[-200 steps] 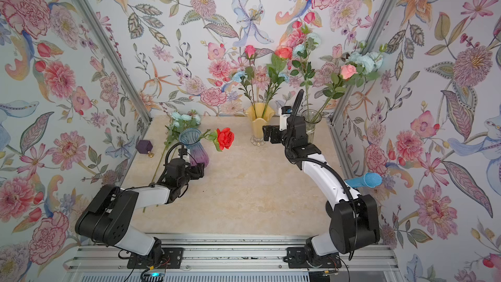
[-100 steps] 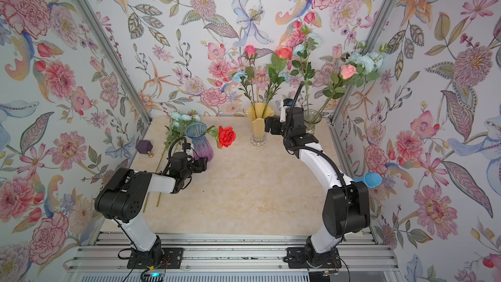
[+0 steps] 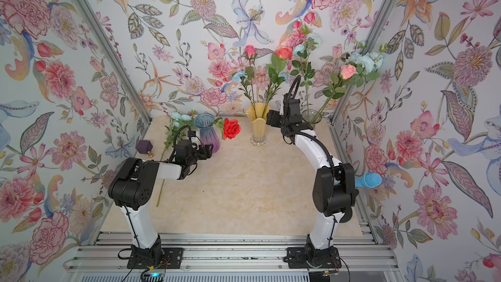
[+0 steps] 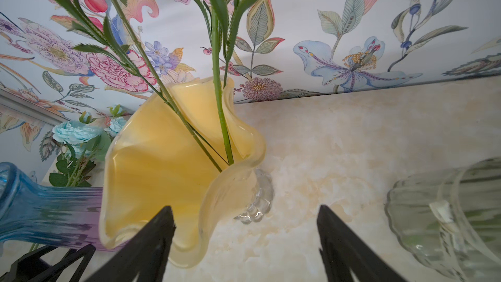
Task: Pick out blue flowers from the vase
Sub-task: Move the vase to the center of the board.
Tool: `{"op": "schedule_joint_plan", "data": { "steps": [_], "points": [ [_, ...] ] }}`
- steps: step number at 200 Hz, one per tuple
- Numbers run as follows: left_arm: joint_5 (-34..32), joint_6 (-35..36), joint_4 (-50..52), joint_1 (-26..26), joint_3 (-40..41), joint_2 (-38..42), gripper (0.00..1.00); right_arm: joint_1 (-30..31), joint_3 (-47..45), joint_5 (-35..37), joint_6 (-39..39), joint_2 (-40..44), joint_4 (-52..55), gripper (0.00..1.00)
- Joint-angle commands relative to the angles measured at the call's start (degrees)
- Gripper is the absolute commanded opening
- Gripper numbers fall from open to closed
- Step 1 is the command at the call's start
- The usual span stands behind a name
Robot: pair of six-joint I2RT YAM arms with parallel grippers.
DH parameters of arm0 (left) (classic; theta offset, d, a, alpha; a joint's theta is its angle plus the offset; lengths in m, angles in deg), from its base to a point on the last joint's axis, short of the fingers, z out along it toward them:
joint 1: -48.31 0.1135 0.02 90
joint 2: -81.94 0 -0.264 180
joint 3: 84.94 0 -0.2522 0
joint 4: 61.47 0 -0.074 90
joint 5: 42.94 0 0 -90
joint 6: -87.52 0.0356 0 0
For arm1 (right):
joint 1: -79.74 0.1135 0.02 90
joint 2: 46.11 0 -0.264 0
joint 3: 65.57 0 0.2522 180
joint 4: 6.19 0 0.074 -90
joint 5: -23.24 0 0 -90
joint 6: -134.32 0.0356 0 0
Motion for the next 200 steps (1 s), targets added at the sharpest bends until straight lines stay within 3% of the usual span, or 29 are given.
{"op": "schedule_joint_plan", "data": {
  "steps": [1,41,77,112,156,200],
  "points": [
    [1.9,0.2,0.3,0.5,-3.0,-2.0,0.78,0.7,2.8,-0.5,1.7,-1.9,1.8,0.81],
    [3.1,0.7,2.4,0.5,-6.1,-3.4,0.78,1.3,5.7,-0.4,2.6,-4.6,1.9,0.75],
    [3.8,0.5,3.7,0.3,-2.8,2.2,0.82,1.3,7.7,-0.8,3.5,-6.6,1.8,0.66],
    [1.5,1.1,12.8,-1.9,2.6,14.7,0.86,1.3,8.8,-2.0,4.2,-8.2,1.8,0.58],
    [-9.0,4.3,31.0,-10.6,6.7,33.1,0.87,1.3,9.2,-2.9,4.4,-8.3,1.9,0.49],
    [-6.7,-2.8,26.3,-12.4,20.7,49.4,0.85,0.8,8.9,-2.9,4.2,-8.3,1.9,0.38]
  ]
}}
